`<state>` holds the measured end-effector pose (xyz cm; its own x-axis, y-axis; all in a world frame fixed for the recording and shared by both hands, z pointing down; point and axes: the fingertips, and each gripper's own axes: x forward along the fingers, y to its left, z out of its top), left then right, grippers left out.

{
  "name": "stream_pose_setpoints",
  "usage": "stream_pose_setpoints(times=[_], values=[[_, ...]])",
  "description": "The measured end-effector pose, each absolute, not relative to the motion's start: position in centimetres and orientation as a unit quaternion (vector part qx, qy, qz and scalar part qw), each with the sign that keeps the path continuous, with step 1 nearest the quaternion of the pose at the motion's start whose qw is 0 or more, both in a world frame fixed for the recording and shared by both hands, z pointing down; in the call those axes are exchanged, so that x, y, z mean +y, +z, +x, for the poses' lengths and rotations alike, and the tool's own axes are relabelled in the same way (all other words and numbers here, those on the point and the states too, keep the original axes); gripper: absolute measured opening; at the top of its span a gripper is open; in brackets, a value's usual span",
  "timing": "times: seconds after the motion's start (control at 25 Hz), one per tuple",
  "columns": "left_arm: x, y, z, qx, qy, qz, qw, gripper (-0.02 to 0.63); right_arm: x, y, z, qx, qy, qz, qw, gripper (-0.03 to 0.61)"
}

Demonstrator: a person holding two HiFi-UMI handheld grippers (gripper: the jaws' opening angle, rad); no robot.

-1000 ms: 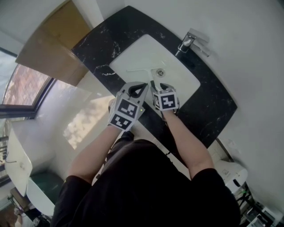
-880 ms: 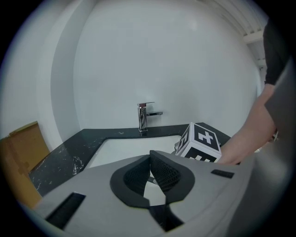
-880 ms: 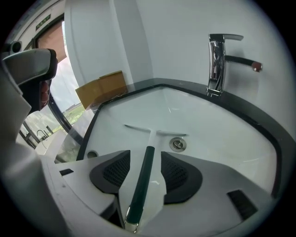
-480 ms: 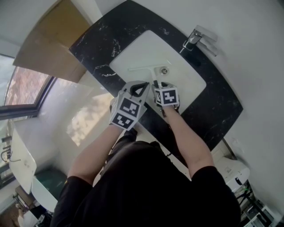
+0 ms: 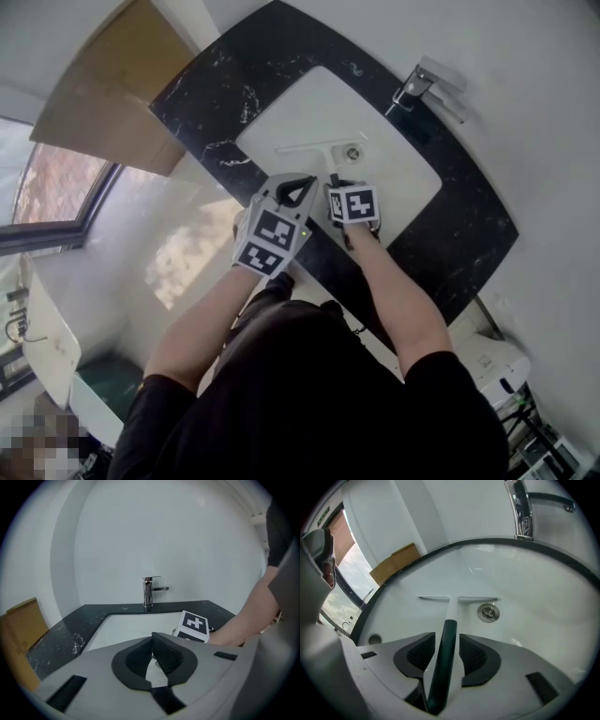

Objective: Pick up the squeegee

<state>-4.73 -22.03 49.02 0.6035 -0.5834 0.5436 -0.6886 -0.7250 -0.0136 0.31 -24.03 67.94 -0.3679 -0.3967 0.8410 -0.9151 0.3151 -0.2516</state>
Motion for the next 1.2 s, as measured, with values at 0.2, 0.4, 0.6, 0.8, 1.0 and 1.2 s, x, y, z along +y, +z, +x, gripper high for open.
stream_pose_setpoints(times=[0.2, 0.4, 0.6, 0.8, 1.0, 1.2], values=[[-21.9, 48.8, -5.0, -0.36, 0.265, 0.889, 0.097, 0.006, -24.0, 67.7, 0.3, -0.73, 0.374, 0.455, 0.347, 0.117], [-21.6, 48.1, -5.2, -0.364, 0.259, 0.89, 0.093, 0.006, -24.3, 65.9, 0.5, -0.733, 0.375, 0.471, 0.317, 0.109], [-21.0, 46.9, -5.4, -0.371, 0.248, 0.891, 0.086, 0.006, -24.2, 63.0, 0.9, -0.745, 0.345, 0.481, 0.307, 0.106], [-20.0, 44.8, -5.7, -0.38, 0.229, 0.893, 0.074, 0.006, -23.5, 58.2, 0.9, -0.768, 0.309, 0.489, 0.275, 0.106], [-18.1, 41.9, -5.1, -0.384, 0.199, 0.9, 0.056, 0.006, -21.4, 52.5, 1.6, -0.792, 0.267, 0.495, 0.236, 0.106], [-15.8, 39.2, -4.1, -0.386, 0.172, 0.906, 0.038, 0.006, -17.9, 47.9, 3.6, -0.806, 0.232, 0.504, 0.207, 0.106]])
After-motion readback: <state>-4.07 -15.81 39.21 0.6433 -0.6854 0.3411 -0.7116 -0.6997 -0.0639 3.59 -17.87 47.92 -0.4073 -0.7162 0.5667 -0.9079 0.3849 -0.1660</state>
